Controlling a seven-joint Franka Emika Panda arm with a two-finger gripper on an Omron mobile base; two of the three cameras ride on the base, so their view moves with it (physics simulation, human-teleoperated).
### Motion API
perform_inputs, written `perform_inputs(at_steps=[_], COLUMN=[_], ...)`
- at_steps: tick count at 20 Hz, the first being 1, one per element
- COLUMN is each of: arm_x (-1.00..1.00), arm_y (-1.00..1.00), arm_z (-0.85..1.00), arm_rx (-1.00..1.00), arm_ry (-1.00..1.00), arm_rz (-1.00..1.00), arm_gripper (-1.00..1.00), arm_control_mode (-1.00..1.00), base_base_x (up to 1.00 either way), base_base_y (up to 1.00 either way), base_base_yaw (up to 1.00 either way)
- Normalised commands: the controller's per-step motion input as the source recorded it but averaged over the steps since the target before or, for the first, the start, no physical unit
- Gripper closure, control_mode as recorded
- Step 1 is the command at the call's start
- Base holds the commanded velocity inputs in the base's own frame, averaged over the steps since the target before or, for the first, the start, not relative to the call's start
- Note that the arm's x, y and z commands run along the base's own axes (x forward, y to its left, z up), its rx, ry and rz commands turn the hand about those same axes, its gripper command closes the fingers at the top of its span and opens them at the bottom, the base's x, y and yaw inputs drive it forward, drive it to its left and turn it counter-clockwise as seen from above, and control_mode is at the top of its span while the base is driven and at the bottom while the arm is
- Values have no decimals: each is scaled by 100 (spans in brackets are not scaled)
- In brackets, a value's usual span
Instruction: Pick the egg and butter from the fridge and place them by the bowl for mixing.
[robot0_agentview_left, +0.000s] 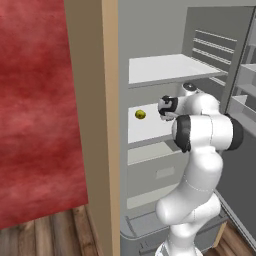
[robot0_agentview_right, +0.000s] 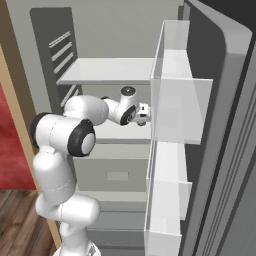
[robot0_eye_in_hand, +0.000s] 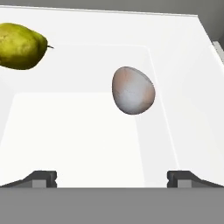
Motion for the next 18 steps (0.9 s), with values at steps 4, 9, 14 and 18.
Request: perform_inputs(at_steps=[4,9,14,18], arm_x=[5,18,35,37], arm_y=[0,-5,-14,-34], arm_z=[0,0,0,0], arm_rx=[0,0,0,0], arm_ry=[0,0,0,0], arm_rz=[0,0,0,1], arm_gripper=[-100,-100,-100,-100], arm_control_mode=[-100,-100,-100,-100], base_base_x=[0,0,0,0], base_base_y=[0,0,0,0], base_base_yaw=[0,0,0,0])
